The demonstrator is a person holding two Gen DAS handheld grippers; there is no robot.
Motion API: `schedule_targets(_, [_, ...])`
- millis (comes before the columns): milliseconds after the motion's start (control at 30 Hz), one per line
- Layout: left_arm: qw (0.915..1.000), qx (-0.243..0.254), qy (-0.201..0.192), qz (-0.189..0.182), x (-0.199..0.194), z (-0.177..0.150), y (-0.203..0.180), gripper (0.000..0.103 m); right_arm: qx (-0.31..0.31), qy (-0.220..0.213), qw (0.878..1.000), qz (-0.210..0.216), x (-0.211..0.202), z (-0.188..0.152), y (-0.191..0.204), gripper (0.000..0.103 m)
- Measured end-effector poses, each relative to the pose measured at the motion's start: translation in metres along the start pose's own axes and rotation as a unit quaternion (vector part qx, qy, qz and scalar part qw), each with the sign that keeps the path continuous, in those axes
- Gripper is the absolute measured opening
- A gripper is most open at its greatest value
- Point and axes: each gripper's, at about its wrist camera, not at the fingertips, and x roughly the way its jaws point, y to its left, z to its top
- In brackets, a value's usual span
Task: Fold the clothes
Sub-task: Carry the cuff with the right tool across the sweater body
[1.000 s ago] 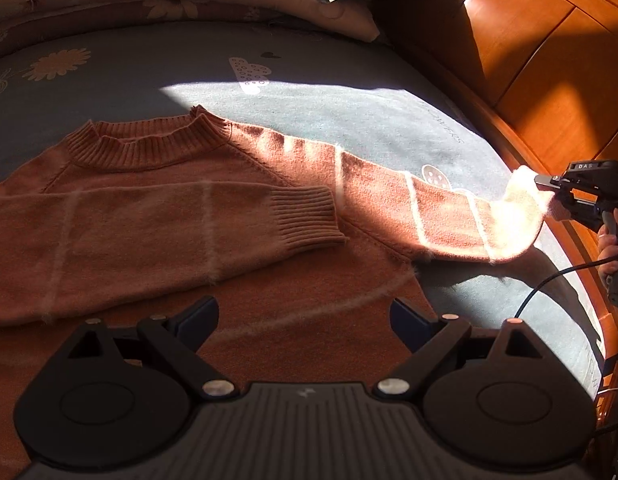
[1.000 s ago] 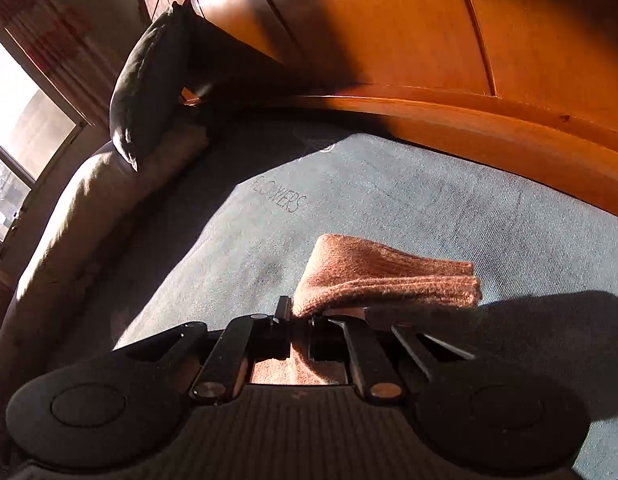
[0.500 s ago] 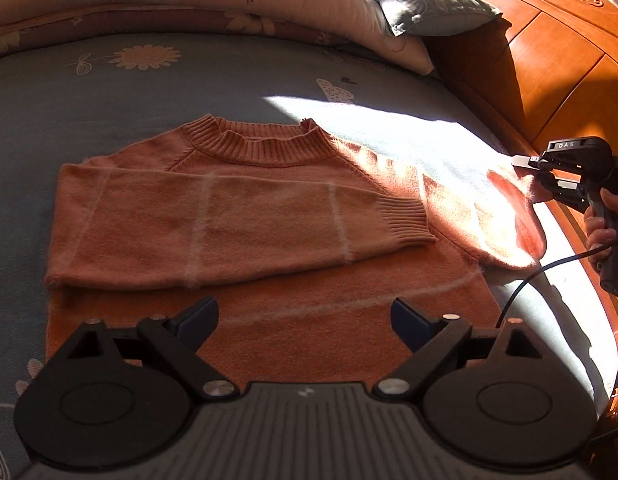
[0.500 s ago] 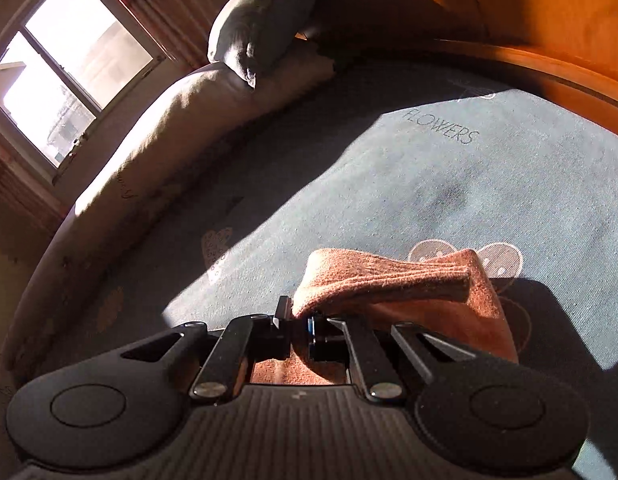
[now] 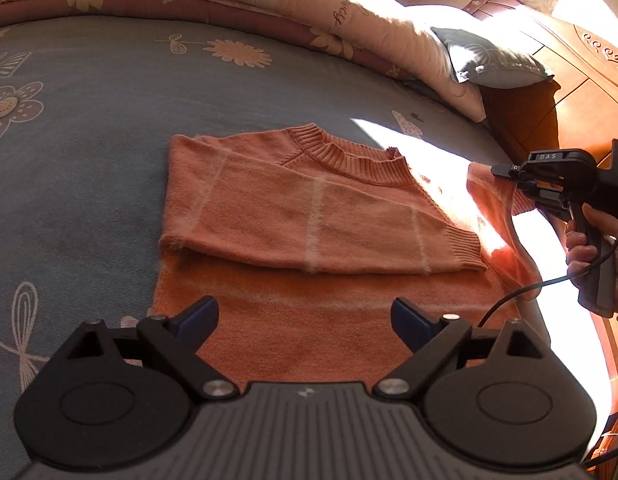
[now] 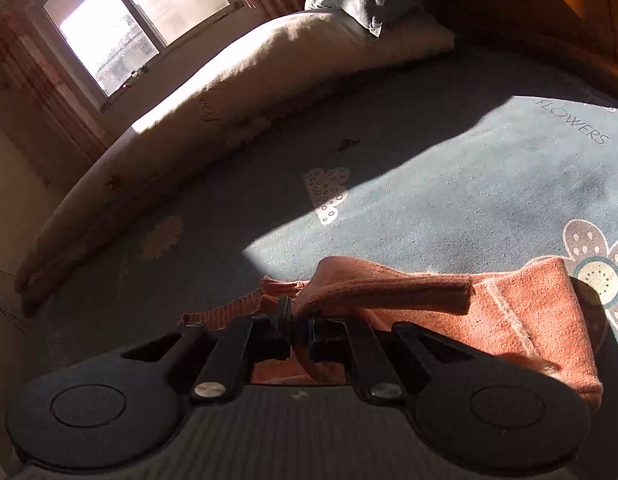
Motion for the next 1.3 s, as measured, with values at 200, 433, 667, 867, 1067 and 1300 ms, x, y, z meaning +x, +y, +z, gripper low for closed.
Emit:
schedule_targets(200, [0.9998, -0.017, -0.004, 0.006, -0.010, -0.002, 0.023, 0.093, -0.044, 0.012, 0.999, 0.005, 0.017, -0.018, 0.040, 0.009])
schedule_targets(433, [0.9996, -0.024, -0.011, 0.006, -0.017, 0.000, 0.037, 0.093, -0.123, 0.028, 0.992, 0.015, 0.029, -0.039, 0.089, 0.009])
schedule_targets(667, [0.9994, -0.033, -0.009, 0.009, -0.019, -0.003, 0.048, 0.093, -0.255, 0.045, 0.966, 0.008, 0.037, -0.078, 0.134, 0.009])
schedule_targets(867, [0.9993, -0.036, -0.007, 0.010, -0.019, -0.005, 0.055, 0.093, -0.316, 0.065, 0.947, 0.007, 0.044, -0.103, 0.155, 0.009])
schedule_targets(1067, [0.9992, -0.039, -0.008, 0.010, -0.021, -0.006, 0.061, 0.093, -0.397, 0.075, 0.915, -0.005, 0.056, -0.129, 0.176, 0.009])
schedule_targets(1300, [0.9989, -0.044, -0.007, 0.013, -0.023, -0.009, 0.069, 0.093, -0.477, 0.084, 0.874, -0.025, 0.066, -0.156, 0.190, 0.009])
